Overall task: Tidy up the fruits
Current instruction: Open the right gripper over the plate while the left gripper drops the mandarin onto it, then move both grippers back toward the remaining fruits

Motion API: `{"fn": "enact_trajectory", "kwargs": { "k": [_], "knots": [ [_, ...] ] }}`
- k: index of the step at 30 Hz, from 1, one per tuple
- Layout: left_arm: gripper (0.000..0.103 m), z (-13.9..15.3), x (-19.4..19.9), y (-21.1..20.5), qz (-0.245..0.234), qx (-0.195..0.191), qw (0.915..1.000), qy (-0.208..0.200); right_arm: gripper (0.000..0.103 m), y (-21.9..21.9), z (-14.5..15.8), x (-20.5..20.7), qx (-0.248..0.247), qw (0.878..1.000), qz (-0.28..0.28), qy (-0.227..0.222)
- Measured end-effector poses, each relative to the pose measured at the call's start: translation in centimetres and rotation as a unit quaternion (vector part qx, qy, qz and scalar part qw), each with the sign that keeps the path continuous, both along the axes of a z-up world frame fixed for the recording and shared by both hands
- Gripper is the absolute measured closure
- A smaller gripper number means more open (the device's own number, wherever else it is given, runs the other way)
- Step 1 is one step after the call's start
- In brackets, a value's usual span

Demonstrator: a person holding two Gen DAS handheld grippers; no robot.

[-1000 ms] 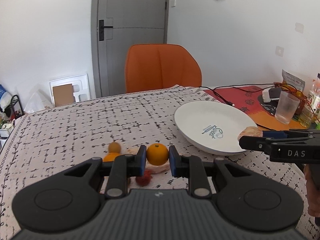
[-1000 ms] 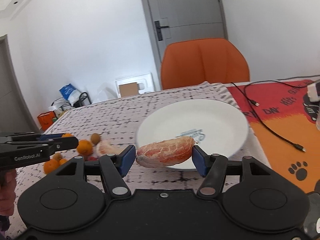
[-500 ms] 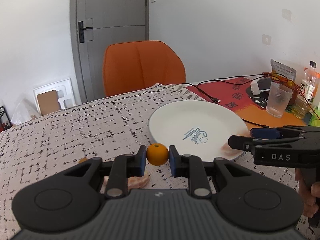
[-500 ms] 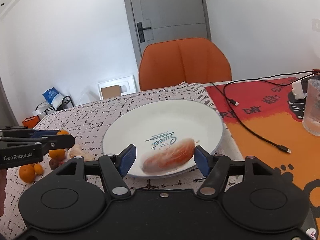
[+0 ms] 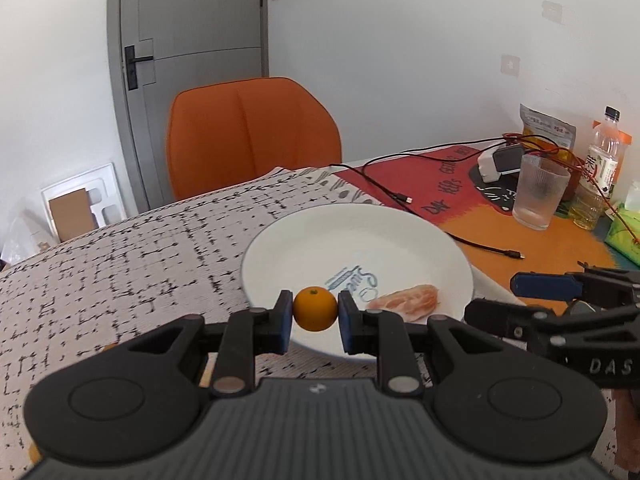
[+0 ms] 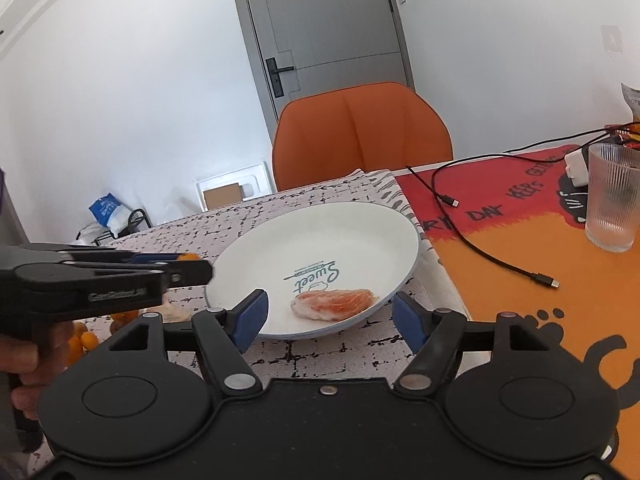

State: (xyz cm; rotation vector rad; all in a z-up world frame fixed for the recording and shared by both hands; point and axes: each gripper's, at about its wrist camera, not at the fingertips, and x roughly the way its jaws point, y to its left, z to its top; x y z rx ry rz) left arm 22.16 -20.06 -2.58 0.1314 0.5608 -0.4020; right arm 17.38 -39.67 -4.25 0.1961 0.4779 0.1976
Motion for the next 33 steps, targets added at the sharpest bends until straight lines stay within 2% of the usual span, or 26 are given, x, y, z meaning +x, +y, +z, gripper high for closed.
{"fn": "enact_trajectory", "kwargs": {
  "k": [4,7,9,13,16,17,24,33],
  "knots": [
    [0.076,0.1,0.0,-0.5,0.007,0.008,0.9999,-0.011,0.03,-0.2,0.0,-0.1,0.003,1.0,-0.004,0.002],
    [0.06,0.2,-0.3,-0.1,0.003,0.01,0.9999,-0.009,0.027,-0.2,-0.1,-0.1,0.008,1.0,-0.002,0.004],
    [0.044,0.3,-0.5,0.6,0.02,0.006,0.9997,-0.009,0.022,-0.1,0.0,-0.2,0.011,1.0,-0.003,0.003],
    [0.03,0.8,-1.0,2.0,0.033,0.004,0.9994,-0.011,0.009,0.3,0.1,-0.4,0.022,1.0,0.0,-0.002],
    [0.017,1.2,-1.6,3.3,0.06,-0.005,0.9979,-0.026,0.0,0.7,0.3,-0.4,0.031,1.0,0.004,0.0],
    [0.014,1.3,-1.8,3.7,0.068,-0.01,0.9972,-0.03,0.0,0.8,0.4,-0.4,0.035,0.999,0.003,0.0],
    [0.007,2.2,-2.9,6.3,0.095,-0.021,0.9946,-0.038,0.0,1.5,0.7,-0.6,0.046,0.999,0.009,0.003],
    [0.007,2.9,-4.2,9.2,0.111,-0.05,0.9922,-0.027,0.0,2.7,1.3,-1.1,0.047,0.999,0.024,0.0]
  ]
}}
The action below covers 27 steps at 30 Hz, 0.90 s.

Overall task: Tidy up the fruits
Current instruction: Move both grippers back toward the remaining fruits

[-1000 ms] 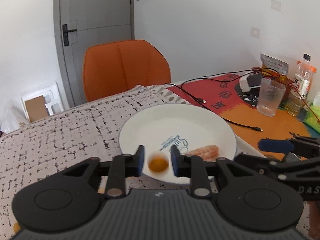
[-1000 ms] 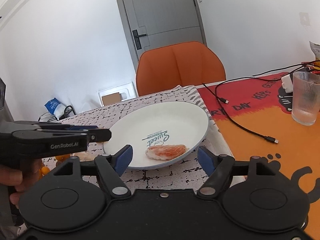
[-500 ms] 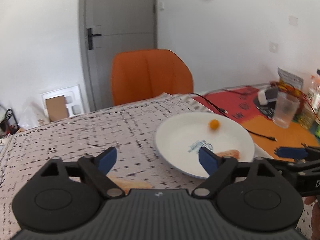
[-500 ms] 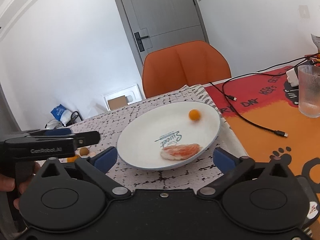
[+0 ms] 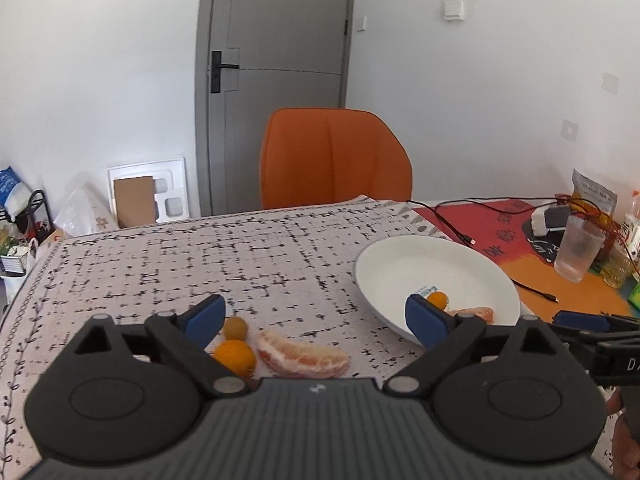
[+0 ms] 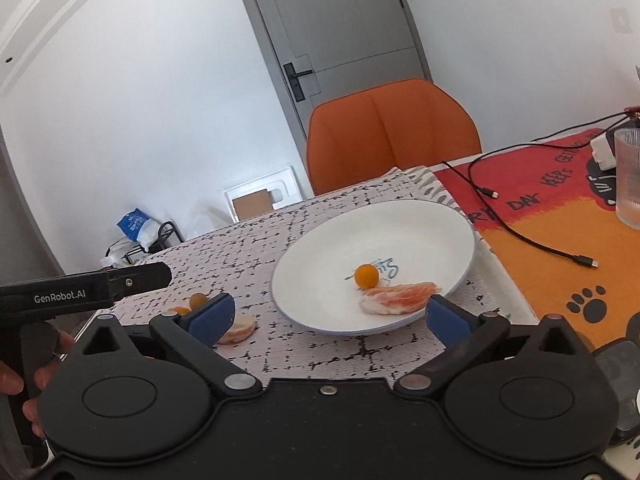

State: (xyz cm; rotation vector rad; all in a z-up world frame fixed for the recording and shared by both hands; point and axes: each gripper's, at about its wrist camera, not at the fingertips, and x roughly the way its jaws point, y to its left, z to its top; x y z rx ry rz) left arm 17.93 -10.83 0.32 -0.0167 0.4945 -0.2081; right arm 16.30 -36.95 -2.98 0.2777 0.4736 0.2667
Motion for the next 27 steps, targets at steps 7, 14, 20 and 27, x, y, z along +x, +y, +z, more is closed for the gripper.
{"fn": "enact_trajectory", "kwargs": {
  "k": [7,14,20,27],
  "knots": [
    [0.007,1.3,-1.1,2.5,0.024,-0.01,0.9996,-0.013,0.0,1.1,0.8,-0.2,0.001,1.0,0.014,-0.009],
    [0.007,1.8,-2.2,4.8,0.04,-0.016,0.999,-0.016,0.0,2.4,1.0,-0.4,0.0,1.0,0.023,-0.011],
    [0.007,1.6,-2.9,6.5,0.057,-0.017,0.9982,-0.008,0.0,3.7,1.1,-0.3,-0.003,0.999,0.038,-0.005],
    [0.007,1.0,-3.6,8.6,0.077,-0.03,0.9966,0.0,0.0,5.3,1.0,-0.3,-0.005,0.999,0.053,-0.001]
  ]
}}
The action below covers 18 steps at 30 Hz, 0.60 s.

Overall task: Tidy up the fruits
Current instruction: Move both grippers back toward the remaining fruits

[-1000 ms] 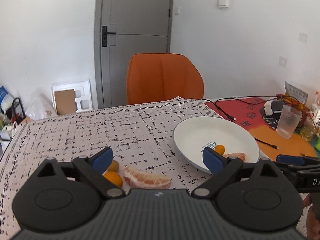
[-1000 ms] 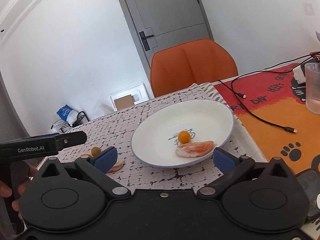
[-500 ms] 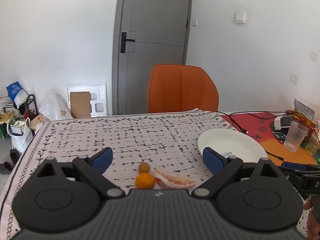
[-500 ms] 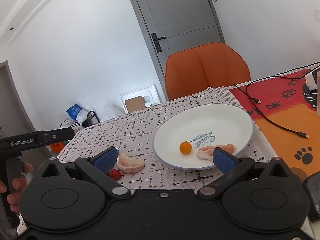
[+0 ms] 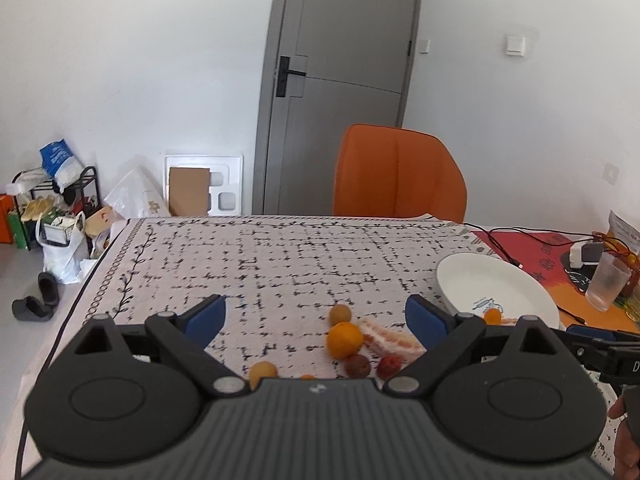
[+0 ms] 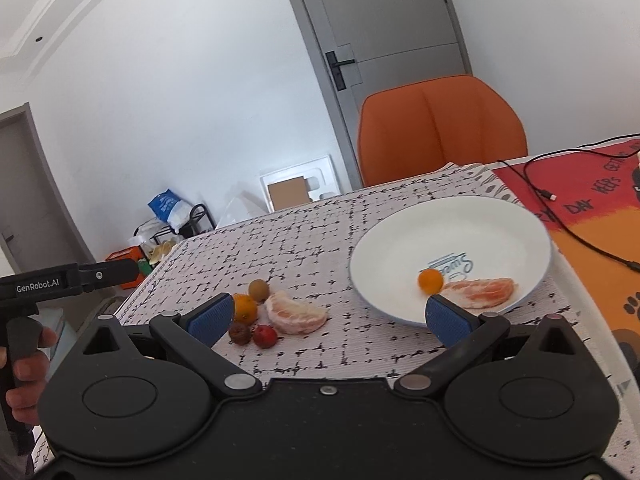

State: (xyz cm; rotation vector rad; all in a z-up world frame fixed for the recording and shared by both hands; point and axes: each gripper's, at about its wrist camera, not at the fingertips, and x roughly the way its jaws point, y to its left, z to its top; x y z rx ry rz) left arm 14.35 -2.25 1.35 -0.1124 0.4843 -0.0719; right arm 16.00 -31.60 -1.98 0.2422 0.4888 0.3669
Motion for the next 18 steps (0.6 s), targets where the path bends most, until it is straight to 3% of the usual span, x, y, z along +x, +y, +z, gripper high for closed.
{"fn": "enact_trajectory", "kwargs": {
  "k": [14,18],
  "knots": [
    [0.01,-2.3,-0.8,2.4,0.019,-0.024,0.9994,0.016,0.0,2.6,-0.5,0.3,-0.014,0.999,0.04,-0.003],
    [0.015,-3.4,-0.7,2.9,0.02,-0.033,0.9989,0.028,0.001,3.6,-0.8,0.6,-0.025,0.998,0.054,0.0]
  ]
}}
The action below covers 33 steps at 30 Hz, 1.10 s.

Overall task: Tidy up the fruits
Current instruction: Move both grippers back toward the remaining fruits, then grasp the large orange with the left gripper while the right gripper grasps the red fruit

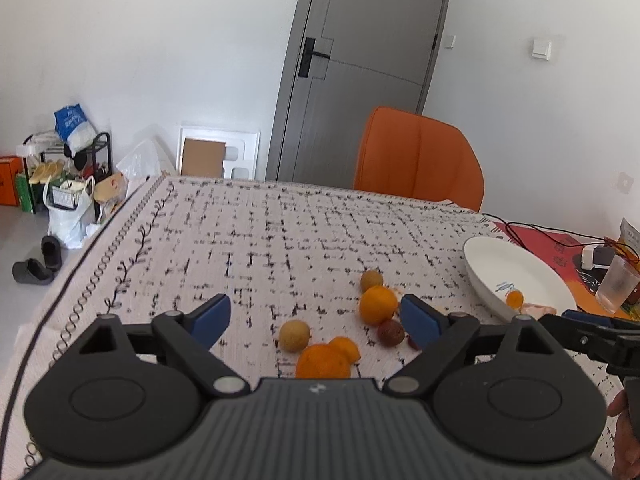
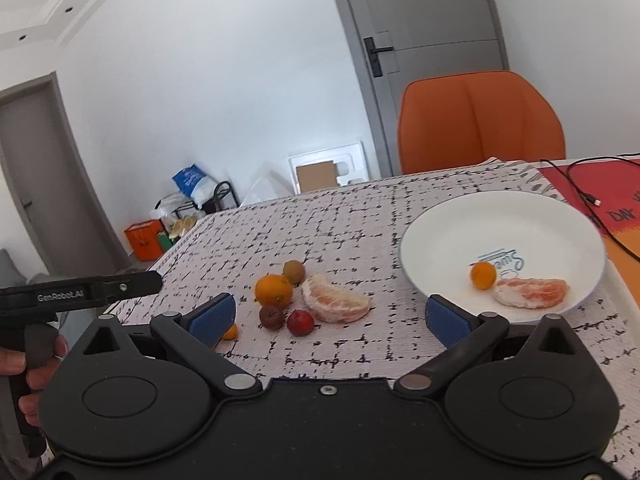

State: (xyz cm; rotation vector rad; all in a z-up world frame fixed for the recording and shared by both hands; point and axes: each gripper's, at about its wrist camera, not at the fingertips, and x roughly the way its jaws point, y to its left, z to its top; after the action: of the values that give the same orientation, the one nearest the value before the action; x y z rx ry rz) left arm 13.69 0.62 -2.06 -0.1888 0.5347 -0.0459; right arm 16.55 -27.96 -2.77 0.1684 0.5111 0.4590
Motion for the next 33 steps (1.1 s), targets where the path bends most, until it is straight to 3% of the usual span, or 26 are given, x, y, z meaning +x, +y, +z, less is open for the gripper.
{"fn": "enact_trajectory", "kwargs": {
  "k": [6,16,20,21,33],
  "knots": [
    [0.026,-1.5,0.5,0.1,-0.004,-0.008,0.9998,0.015,0.009,1.3,-0.4,0.5,-0.014,1.0,0.011,0.004],
    [0.039,-4.0,1.3,-0.4,-0.01,-0.016,0.9987,0.048,0.013,2.7,-1.8,1.5,-0.036,0.999,0.018,0.019],
    [0.054,-5.0,1.6,-0.3,-0.014,-0.032,0.9979,0.055,0.014,3.3,-2.2,2.0,-0.043,0.999,0.028,0.019],
    [0.065,-5.1,1.6,-0.3,-0.022,-0.036,0.9975,0.056,0.016,3.5,-2.4,2.1,-0.044,0.998,0.03,0.02],
    [0.067,-4.1,1.4,0.5,-0.013,-0.032,0.9985,0.044,0.033,5.4,-3.3,3.9,-0.05,0.996,0.059,0.034]
  ]
}}
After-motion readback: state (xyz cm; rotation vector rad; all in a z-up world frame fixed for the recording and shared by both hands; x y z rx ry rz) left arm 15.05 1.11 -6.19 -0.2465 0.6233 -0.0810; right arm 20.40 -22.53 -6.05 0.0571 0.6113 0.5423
